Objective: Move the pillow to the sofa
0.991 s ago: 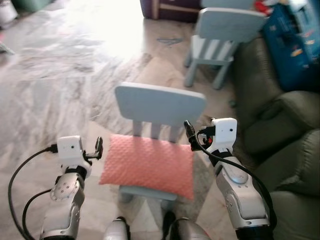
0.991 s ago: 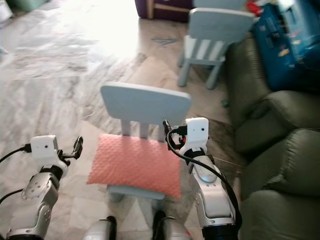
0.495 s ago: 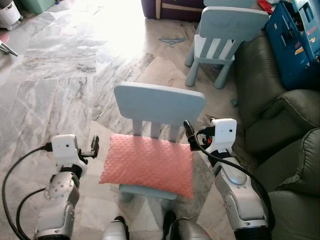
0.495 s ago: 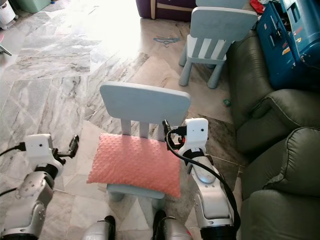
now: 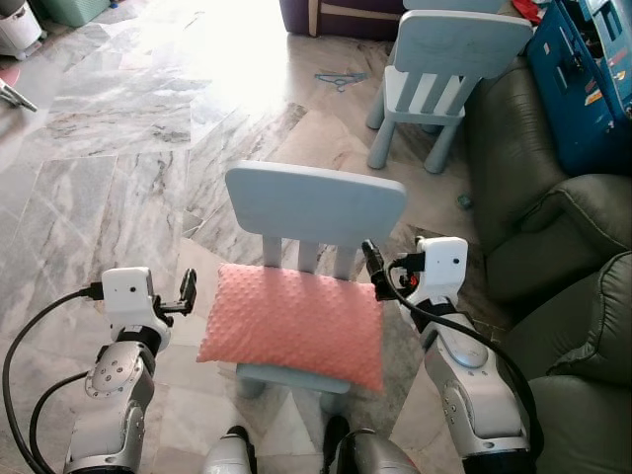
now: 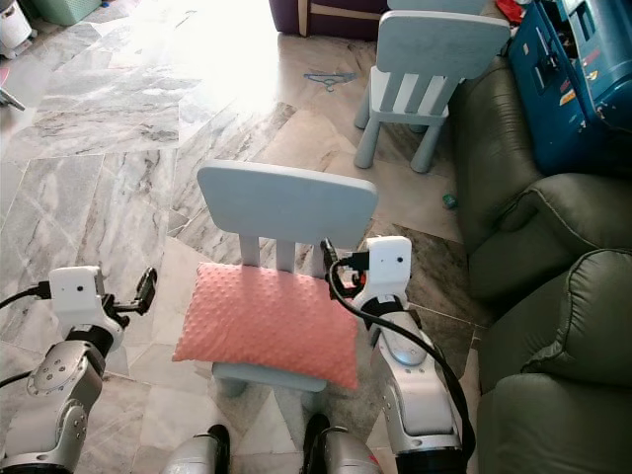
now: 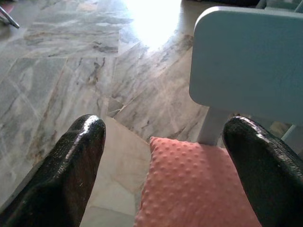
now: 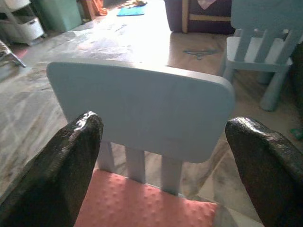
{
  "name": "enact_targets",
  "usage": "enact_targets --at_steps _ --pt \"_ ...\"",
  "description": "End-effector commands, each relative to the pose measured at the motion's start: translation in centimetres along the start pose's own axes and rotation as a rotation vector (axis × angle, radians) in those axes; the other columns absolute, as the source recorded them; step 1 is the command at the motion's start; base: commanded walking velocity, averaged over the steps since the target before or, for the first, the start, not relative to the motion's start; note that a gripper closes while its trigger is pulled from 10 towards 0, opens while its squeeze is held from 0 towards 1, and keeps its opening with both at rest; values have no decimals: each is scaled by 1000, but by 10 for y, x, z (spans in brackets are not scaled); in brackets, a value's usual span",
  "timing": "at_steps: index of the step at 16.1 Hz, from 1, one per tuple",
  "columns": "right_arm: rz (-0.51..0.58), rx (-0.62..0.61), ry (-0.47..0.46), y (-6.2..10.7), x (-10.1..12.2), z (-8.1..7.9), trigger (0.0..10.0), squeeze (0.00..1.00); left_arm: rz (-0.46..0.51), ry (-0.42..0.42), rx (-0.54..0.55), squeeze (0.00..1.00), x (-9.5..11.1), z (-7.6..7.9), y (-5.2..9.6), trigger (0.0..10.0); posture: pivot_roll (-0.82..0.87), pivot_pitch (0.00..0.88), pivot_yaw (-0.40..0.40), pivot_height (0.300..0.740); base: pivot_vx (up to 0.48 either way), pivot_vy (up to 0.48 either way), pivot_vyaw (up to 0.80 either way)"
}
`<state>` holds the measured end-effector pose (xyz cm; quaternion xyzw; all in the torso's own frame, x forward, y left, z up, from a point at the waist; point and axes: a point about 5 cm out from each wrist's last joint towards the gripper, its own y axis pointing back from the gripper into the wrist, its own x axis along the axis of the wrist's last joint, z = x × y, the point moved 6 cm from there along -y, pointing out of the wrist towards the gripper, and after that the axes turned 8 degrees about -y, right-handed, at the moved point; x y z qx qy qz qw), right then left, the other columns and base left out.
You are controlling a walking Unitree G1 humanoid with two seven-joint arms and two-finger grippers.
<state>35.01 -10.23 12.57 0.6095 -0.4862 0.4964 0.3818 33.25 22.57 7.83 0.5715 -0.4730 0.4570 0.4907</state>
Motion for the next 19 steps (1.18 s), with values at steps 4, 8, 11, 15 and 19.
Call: enact_targets --at_steps 4,8,11,15,19 --pt "24 45 -20 5 4 -7 10000 0 10 -2 -8 0 -1 2 4 10000 15 251 -35 740 0 0 0" --pt "20 54 -39 5 4 -7 10000 0 11 7 -22 0 -2 5 7 10000 16 252 -39 740 0 0 0" --pt "18 53 -42 7 4 -6 10000 0 1 18 -62 0 -6 12 11 10000 11 264 -45 740 0 0 0" --pt "2 46 -38 14 0 -2 10000 0 -13 19 -72 0 -12 15 19 10000 6 286 -51 740 0 0 0" --pt "-34 49 -35 25 -7 -3 10000 0 -36 20 -82 0 -19 18 28 10000 -6 322 -61 740 0 0 0"
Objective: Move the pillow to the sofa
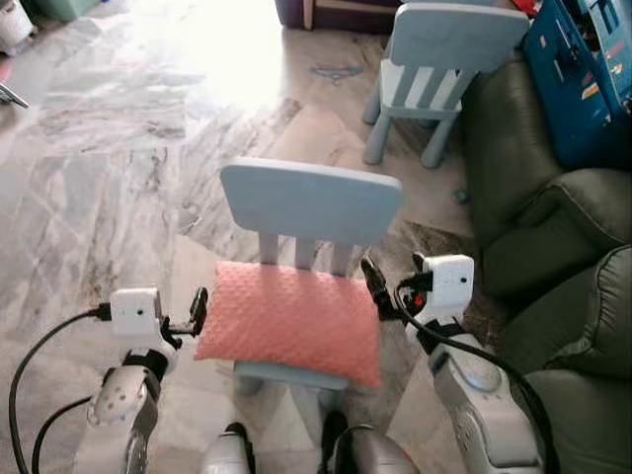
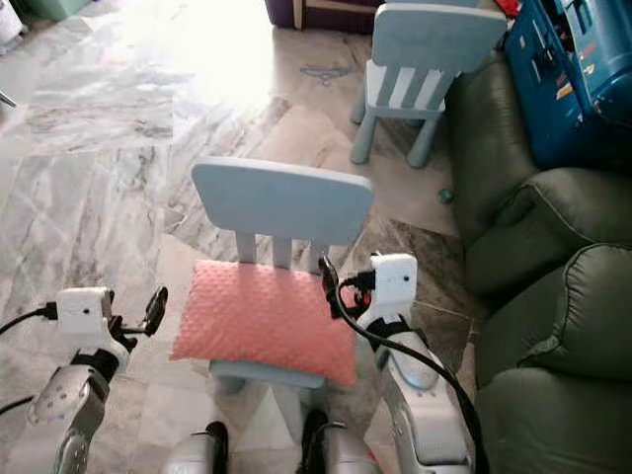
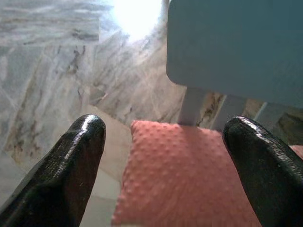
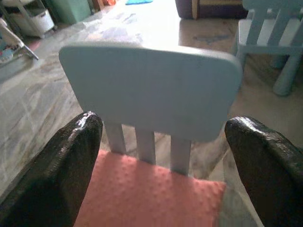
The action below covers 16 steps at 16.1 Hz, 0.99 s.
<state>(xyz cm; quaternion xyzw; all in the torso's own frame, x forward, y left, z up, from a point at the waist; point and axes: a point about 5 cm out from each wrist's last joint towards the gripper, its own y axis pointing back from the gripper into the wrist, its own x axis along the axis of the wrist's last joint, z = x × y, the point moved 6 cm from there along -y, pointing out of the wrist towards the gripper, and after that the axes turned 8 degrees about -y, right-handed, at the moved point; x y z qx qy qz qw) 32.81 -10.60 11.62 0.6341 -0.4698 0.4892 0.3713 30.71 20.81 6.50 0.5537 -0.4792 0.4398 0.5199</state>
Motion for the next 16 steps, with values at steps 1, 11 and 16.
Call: enact_targets --at_steps 1,11,16 --pt "-2 12 -2 5 1 -4 10000 0 -18 3 -10 0 -4 2 5 10000 -9 330 -64 740 0 0 0" --pt "-44 21 -4 14 -4 -7 10000 0 -46 0 -22 0 -9 5 12 10000 -16 359 -66 740 0 0 0" --pt "-41 23 -3 11 -3 -8 10000 0 -44 -5 -23 0 -8 5 9 10000 -14 351 -64 703 0 0 0"
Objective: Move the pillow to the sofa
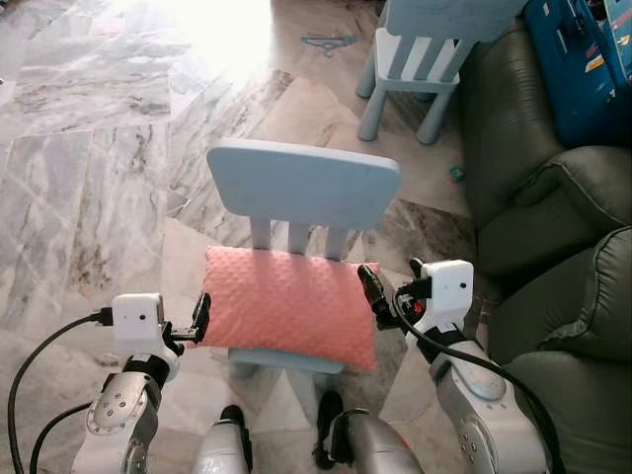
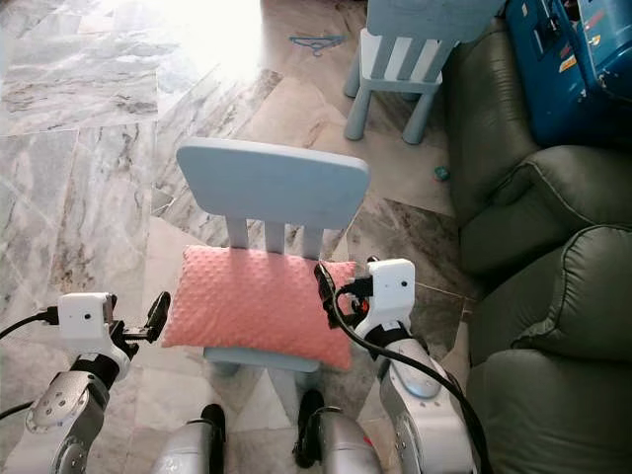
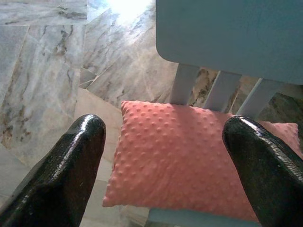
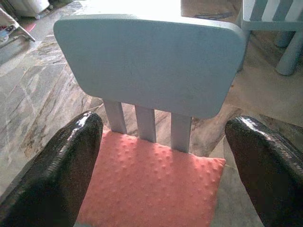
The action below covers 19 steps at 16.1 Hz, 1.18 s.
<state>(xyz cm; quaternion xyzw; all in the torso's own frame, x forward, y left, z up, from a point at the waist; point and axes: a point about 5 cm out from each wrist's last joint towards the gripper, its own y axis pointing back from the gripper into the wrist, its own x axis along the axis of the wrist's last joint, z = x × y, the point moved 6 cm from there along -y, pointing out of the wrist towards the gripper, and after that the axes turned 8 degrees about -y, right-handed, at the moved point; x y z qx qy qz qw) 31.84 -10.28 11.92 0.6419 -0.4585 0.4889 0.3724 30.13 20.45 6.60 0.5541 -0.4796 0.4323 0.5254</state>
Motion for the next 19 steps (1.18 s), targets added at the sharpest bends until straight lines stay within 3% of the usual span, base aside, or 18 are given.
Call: enact_targets --at_steps 1,15,19 --pt "-19 8 -5 3 -4 -2 10000 0 -32 -1 -11 0 -8 2 3 10000 -13 351 -65 694 0 0 0" --pt "-19 15 -4 3 -3 -3 10000 0 -33 -4 -8 0 -9 3 3 10000 -17 354 -67 539 0 0 0" --pt "-16 16 -4 2 -3 -3 10000 0 -33 -4 -7 0 -9 4 3 10000 -14 351 -68 539 0 0 0"
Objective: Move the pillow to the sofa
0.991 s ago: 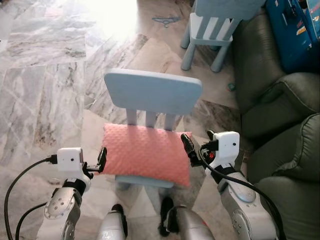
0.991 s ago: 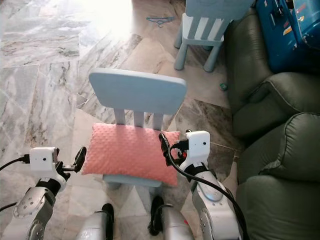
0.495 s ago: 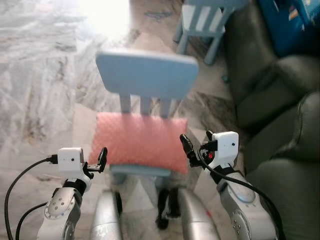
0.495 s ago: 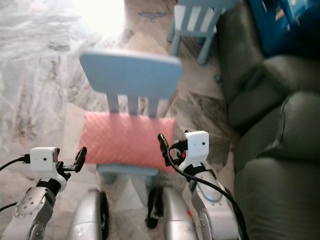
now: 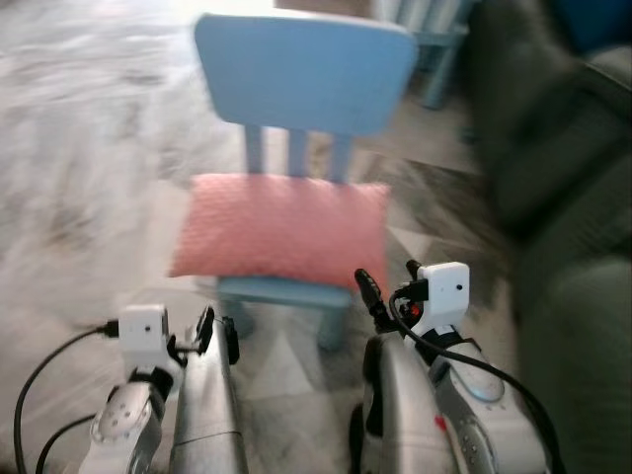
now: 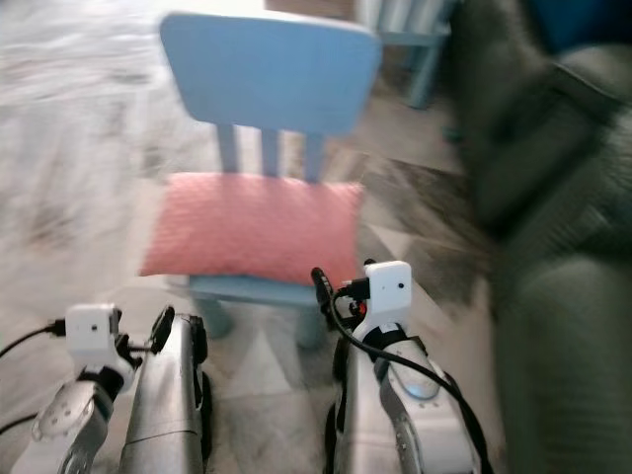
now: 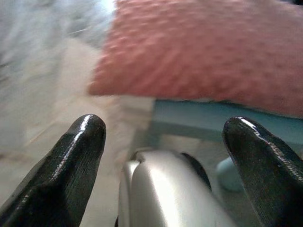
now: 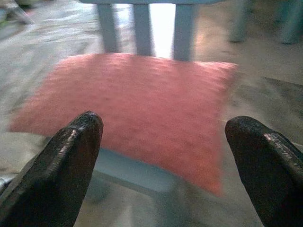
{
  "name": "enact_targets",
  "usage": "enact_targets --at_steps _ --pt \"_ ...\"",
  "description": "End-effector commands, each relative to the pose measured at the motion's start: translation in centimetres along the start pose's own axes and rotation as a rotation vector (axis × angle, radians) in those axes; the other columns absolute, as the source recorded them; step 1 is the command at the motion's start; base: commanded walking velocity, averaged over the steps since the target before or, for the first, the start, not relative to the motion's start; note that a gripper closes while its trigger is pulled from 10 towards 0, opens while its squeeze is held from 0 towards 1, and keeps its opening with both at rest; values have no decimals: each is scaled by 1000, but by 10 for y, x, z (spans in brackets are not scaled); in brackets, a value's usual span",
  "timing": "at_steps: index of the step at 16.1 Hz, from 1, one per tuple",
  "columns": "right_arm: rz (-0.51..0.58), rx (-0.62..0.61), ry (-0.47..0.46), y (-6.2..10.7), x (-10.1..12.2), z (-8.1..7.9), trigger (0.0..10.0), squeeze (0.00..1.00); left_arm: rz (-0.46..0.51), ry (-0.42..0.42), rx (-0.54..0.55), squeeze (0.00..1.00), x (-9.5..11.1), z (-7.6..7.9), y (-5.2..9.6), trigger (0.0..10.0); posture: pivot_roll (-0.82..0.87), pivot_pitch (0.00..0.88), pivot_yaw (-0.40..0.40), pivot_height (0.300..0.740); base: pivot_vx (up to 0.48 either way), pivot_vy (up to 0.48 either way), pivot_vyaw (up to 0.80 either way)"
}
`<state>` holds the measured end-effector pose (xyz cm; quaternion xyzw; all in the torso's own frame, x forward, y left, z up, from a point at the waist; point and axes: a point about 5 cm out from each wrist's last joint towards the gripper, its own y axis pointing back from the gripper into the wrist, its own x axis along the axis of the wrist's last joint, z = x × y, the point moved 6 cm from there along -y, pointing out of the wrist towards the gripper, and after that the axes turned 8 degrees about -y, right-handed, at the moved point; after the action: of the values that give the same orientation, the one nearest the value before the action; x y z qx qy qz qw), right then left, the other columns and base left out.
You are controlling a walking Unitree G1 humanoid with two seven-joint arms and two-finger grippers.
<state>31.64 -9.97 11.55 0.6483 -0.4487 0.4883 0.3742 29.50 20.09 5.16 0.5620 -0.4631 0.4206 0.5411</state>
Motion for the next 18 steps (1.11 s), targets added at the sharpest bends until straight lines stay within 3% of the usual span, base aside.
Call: enact_targets --at_steps 1,11,13,15,17,18 --pt "5 4 -7 2 2 -1 10000 0 19 -17 -1 0 6 -1 0 10000 -13 352 -68 539 0 0 0" --pt "7 15 -1 -1 2 -3 10000 0 18 -30 10 0 7 -5 -1 10000 -7 343 -66 539 0 0 0" --pt "14 23 7 -5 4 -4 10000 0 12 -34 35 0 7 -16 -5 10000 -5 350 -69 539 0 0 0" --pt "27 18 10 -13 10 1 10000 0 -4 -51 79 0 7 -35 -14 10000 1 360 -71 539 0 0 0" --pt "38 20 16 -26 20 8 10000 0 -44 -42 167 0 7 -69 -33 10000 1 370 -71 539 0 0 0" --pt "38 23 12 -28 22 8 10000 0 -37 -37 171 0 10 -72 -36 10000 -5 374 -72 539 0 0 0"
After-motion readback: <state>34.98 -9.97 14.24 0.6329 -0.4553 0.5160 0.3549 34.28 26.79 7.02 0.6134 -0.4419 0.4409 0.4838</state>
